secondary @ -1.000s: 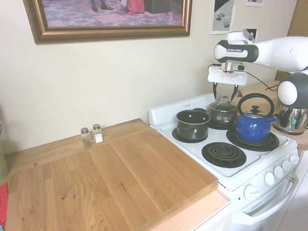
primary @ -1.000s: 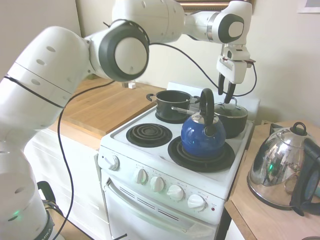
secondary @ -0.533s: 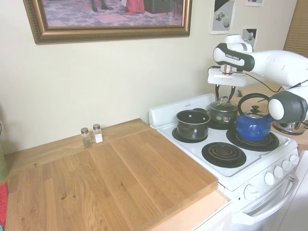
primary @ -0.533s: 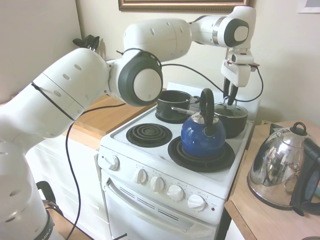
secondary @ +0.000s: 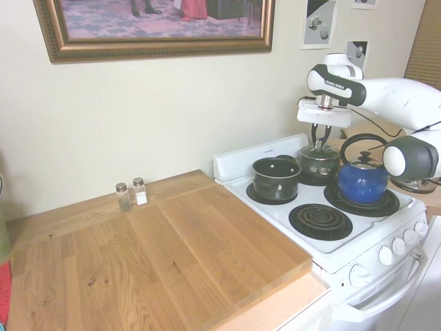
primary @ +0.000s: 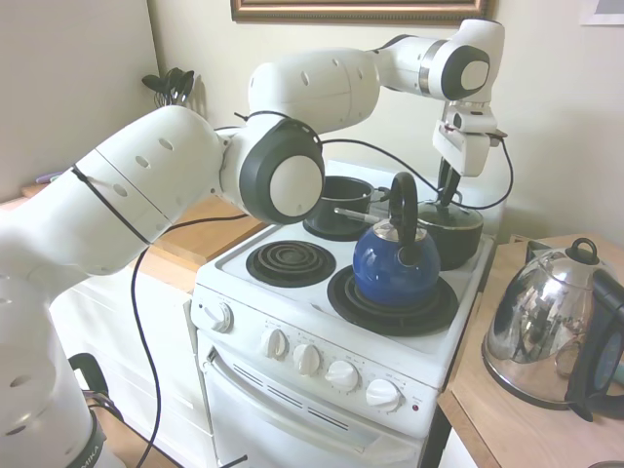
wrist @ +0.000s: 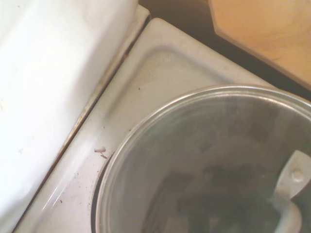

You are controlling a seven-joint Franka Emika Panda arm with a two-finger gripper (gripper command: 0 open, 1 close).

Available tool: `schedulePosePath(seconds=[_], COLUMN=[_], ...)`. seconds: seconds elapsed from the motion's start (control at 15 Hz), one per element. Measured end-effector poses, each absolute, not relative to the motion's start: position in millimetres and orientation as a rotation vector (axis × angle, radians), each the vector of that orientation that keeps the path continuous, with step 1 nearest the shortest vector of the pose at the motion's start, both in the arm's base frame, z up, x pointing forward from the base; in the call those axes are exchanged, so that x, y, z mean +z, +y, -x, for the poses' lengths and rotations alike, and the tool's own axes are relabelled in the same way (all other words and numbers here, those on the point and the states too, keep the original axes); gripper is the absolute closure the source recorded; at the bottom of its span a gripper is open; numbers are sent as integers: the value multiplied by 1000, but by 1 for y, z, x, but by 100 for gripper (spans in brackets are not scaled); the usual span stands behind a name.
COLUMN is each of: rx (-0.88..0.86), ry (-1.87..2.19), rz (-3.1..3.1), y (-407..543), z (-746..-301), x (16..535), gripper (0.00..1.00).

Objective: Uncover the lid of the pot

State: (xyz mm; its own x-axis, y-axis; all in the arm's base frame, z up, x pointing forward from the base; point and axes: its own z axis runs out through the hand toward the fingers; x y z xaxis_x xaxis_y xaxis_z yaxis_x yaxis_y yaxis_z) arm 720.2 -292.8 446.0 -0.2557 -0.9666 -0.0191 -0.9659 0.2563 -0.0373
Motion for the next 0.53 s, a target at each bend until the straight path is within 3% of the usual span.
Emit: schedulePosePath(seconds=[0.53], rx=[-13], ry=[2443], rz=[1882], y=[-294], z=[-720], x=[446], gripper=[100])
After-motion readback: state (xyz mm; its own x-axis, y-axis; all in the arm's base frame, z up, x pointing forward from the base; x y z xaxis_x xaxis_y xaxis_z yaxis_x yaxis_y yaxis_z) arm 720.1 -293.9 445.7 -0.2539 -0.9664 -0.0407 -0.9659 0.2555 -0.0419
